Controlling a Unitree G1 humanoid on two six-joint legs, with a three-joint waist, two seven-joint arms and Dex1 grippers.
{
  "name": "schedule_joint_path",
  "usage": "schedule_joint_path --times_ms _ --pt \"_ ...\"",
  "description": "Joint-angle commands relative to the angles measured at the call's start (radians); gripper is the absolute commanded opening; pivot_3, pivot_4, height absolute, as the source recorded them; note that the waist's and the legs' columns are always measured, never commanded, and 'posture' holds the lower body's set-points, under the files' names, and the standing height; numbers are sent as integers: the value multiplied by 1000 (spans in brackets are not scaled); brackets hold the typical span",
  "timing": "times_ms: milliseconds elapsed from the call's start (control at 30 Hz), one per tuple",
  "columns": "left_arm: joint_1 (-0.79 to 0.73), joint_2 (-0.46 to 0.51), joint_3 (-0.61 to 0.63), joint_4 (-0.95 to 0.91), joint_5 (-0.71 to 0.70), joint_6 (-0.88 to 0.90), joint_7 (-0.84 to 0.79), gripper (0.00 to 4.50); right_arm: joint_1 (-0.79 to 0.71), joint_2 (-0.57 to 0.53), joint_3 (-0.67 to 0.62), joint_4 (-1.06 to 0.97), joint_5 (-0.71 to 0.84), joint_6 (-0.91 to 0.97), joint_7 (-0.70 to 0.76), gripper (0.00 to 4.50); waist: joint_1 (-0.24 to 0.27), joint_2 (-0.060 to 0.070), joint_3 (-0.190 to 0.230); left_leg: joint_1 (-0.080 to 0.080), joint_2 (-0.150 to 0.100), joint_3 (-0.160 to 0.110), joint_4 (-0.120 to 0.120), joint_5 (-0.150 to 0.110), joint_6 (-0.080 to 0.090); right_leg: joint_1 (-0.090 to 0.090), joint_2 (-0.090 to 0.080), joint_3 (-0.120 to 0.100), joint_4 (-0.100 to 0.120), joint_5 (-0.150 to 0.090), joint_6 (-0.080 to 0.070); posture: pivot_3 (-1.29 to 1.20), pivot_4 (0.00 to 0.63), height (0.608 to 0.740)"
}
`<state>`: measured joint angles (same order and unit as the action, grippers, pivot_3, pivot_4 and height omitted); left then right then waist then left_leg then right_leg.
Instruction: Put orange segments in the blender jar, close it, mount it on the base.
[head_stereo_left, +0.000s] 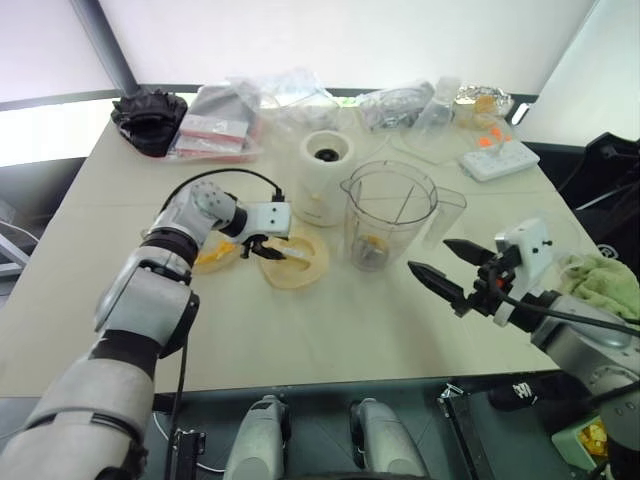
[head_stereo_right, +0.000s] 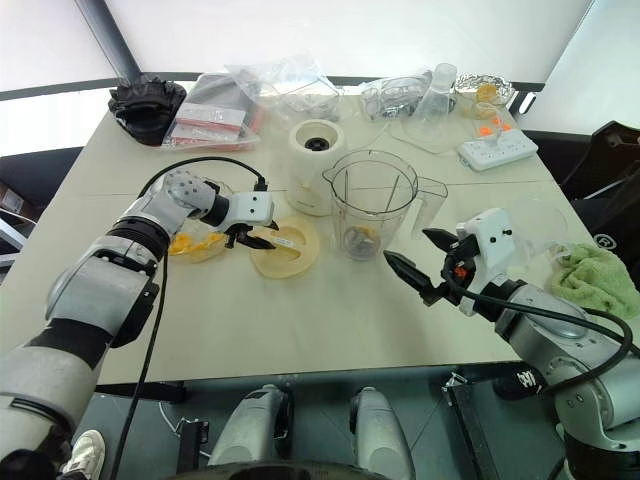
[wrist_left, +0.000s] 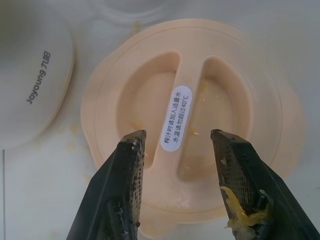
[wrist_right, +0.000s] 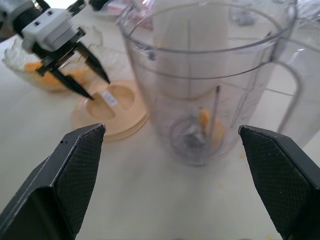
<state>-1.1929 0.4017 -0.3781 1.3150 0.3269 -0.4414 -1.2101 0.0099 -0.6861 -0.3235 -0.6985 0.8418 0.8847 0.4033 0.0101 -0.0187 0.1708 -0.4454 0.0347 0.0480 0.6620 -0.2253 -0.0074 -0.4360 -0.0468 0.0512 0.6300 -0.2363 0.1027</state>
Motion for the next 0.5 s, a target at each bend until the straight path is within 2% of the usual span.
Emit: schedule_joint_path --times_ms 33,500 --pt "-39 -8 1 3 25 -9 28 2165 8 -11 9 -64 22 11 -8 4500 0 0 0 0 0 0 0 0 0 0 0 0 0 0 0 0 150 740" --pt "-27 -92 -25 36 136 19 200 2165 30 14 37 -156 53 29 -117 4500 1 0 0 0 0 0 2 0 0 1 0 0 0 0 0 0 150 740"
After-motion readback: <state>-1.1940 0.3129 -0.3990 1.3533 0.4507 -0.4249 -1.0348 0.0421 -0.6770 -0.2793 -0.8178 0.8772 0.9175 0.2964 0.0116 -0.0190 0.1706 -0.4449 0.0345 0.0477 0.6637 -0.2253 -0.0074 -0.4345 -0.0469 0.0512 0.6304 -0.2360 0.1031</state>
